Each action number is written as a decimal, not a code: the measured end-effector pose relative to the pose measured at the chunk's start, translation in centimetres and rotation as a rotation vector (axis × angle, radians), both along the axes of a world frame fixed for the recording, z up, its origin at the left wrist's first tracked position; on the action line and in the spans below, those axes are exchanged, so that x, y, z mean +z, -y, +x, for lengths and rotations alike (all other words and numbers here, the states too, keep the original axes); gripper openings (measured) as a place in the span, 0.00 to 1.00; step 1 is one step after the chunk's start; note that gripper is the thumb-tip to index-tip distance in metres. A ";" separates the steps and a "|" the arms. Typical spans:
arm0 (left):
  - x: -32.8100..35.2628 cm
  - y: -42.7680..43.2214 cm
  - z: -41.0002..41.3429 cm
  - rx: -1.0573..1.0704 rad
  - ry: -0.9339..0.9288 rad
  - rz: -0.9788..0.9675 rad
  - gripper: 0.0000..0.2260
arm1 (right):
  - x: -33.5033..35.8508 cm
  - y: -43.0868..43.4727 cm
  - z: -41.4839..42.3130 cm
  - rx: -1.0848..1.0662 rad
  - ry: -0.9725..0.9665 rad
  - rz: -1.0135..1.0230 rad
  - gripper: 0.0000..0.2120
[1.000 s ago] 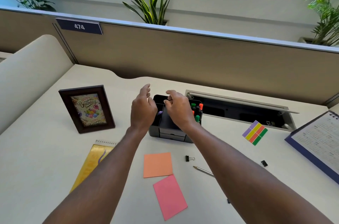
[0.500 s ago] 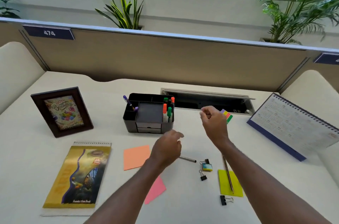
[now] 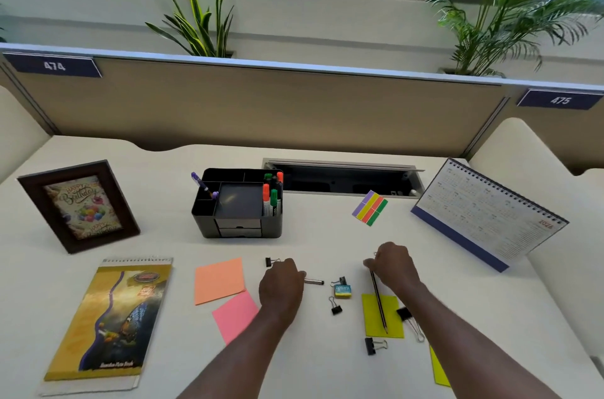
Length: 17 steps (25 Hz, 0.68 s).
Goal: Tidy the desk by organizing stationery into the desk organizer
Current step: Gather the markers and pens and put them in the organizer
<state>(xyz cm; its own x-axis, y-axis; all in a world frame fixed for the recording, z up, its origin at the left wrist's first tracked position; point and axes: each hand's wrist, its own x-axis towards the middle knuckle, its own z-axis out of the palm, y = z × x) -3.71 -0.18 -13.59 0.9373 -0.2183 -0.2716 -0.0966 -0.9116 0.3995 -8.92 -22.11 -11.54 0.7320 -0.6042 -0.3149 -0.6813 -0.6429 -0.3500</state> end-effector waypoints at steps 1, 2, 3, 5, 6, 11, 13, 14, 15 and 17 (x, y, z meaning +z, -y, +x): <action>0.0 -0.1 0.0 0.022 -0.004 -0.005 0.10 | -0.1 -0.4 0.0 0.029 -0.064 -0.020 0.16; 0.0 0.0 -0.1 0.044 -0.014 -0.012 0.08 | 0.0 -0.7 -0.1 0.052 -0.122 -0.036 0.17; -0.1 0.0 0.1 0.070 -0.025 -0.012 0.07 | -0.3 -0.9 0.1 0.074 -0.164 -0.043 0.16; 0.1 0.2 0.0 0.119 -0.041 -0.016 0.09 | -0.5 -1.1 0.5 0.077 -0.206 -0.032 0.13; 0.2 0.4 0.0 0.135 -0.048 -0.028 0.10 | -0.4 -1.2 0.5 0.071 -0.229 -0.037 0.12; 0.9 0.0 0.3 0.173 -0.083 -0.093 0.12 | 1.3 -1.4 2.0 0.097 -0.220 -0.074 0.11; 2.5 -1.1 1.8 0.218 -0.009 -0.250 0.10 | 2.4 -1.7 3.2 0.100 -0.197 -0.057 0.08; 3.8 -1.8 2.9 0.235 0.071 -0.353 0.08 | 3.0 -1.9 3.8 0.105 -0.186 -0.046 0.07; 5.1 -2.7 4.2 0.244 0.170 -0.431 0.07 | 3.5 -1.9 4.4 0.108 -0.173 -0.026 0.08; 8.0 -5.4 7.4 0.301 0.371 -0.525 0.08 | 4.8 -2.3 5.5 0.126 -0.174 0.057 0.10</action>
<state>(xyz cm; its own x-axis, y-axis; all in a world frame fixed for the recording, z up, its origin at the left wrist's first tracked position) 3.71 5.21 -5.56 0.9879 0.0502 0.1471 -0.0853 -0.6161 0.7830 -3.45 -19.82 -6.73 0.7321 -0.4890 -0.4742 -0.6501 -0.7094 -0.2722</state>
